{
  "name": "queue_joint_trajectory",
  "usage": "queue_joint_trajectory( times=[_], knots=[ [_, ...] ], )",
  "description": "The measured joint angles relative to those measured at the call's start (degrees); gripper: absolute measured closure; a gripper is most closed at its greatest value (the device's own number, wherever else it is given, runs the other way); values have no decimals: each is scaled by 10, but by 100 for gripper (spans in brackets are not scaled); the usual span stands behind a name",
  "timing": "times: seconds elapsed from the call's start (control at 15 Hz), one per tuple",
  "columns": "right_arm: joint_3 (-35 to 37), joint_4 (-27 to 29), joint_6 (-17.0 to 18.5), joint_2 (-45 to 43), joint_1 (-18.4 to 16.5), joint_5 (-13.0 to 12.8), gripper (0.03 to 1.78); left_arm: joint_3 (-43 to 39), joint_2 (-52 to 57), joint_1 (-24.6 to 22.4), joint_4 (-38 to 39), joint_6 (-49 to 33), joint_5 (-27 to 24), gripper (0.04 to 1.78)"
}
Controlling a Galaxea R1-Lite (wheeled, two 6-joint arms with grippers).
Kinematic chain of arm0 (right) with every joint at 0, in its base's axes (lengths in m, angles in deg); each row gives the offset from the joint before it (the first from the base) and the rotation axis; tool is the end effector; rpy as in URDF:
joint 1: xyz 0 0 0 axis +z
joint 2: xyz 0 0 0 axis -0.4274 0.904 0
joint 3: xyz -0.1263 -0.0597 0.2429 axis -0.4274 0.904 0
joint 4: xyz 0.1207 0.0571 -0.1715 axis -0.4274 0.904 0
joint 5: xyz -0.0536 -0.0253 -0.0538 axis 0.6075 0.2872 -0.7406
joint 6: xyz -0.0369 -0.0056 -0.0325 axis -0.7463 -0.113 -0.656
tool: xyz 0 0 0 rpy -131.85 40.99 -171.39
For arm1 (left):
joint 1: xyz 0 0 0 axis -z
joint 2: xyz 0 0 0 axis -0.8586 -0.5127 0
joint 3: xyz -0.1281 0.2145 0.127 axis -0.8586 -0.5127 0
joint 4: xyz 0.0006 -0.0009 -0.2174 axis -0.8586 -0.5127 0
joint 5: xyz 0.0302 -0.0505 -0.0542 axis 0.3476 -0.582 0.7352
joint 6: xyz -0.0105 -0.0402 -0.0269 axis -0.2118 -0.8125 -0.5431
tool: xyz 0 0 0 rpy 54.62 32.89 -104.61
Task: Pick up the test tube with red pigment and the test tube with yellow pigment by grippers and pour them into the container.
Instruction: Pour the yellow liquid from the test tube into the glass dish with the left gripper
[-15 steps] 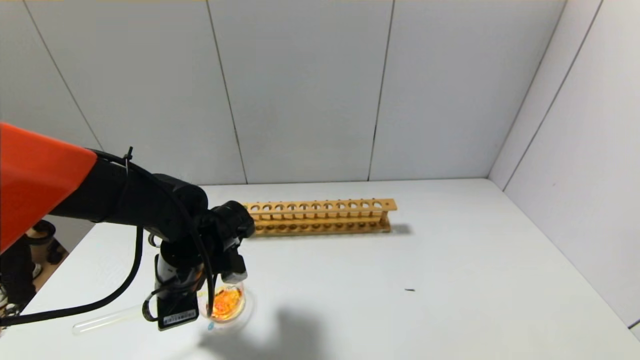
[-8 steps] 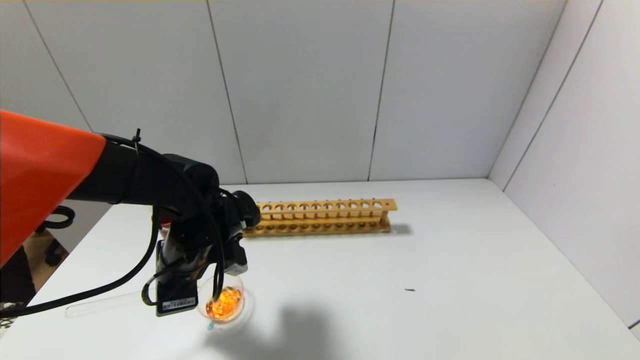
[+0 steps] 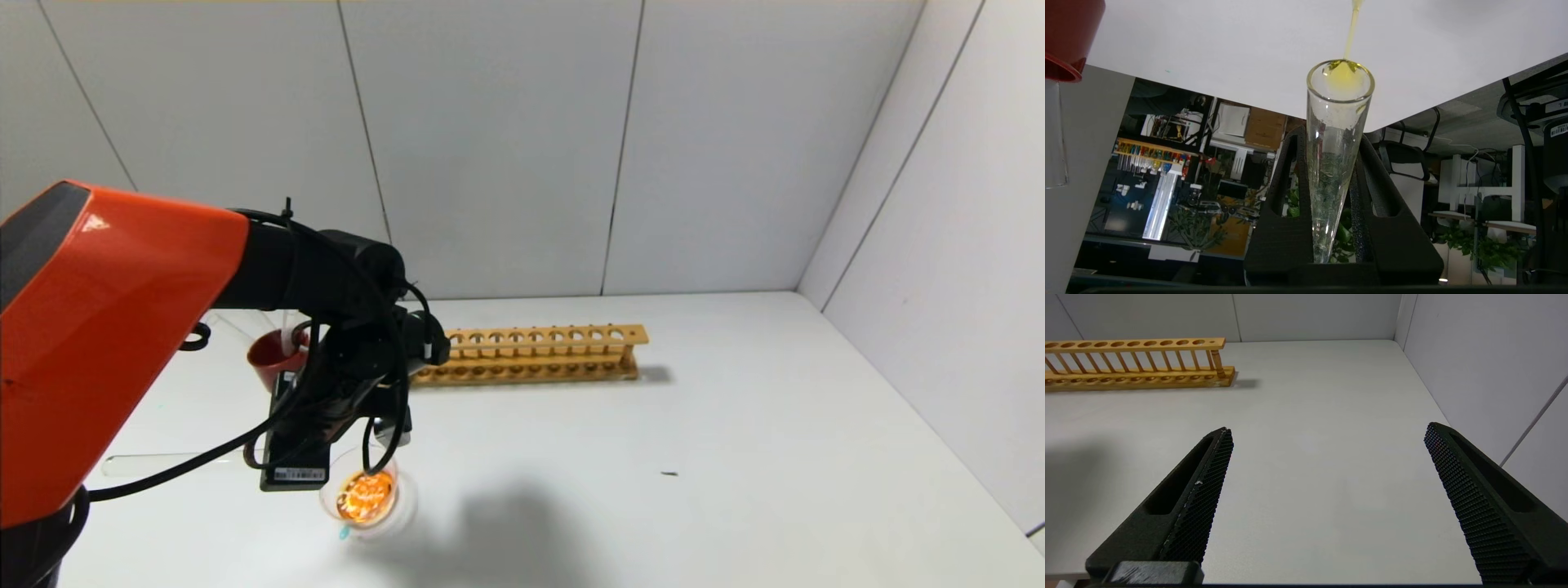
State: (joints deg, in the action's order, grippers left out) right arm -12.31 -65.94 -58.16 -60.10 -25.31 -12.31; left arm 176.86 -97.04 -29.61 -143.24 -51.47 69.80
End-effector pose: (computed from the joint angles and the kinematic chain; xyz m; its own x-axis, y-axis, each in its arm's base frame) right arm 0.0532 0.0002 0.0768 0.9999 0.0036 0.0099 -0.0037 0.9998 0.0195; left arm 0.3067 -0.1427 0.0783 0.0667 0.5890 -0.8054 0.9053 0.3036 0.2970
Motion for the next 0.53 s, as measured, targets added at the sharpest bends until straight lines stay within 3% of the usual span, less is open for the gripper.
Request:
queue_joint_trajectory(
  times=[0.53],
  knots=[
    [0,0,0,0,0,0,10,22,-50,18,-4,-2,22,151]
  ],
)
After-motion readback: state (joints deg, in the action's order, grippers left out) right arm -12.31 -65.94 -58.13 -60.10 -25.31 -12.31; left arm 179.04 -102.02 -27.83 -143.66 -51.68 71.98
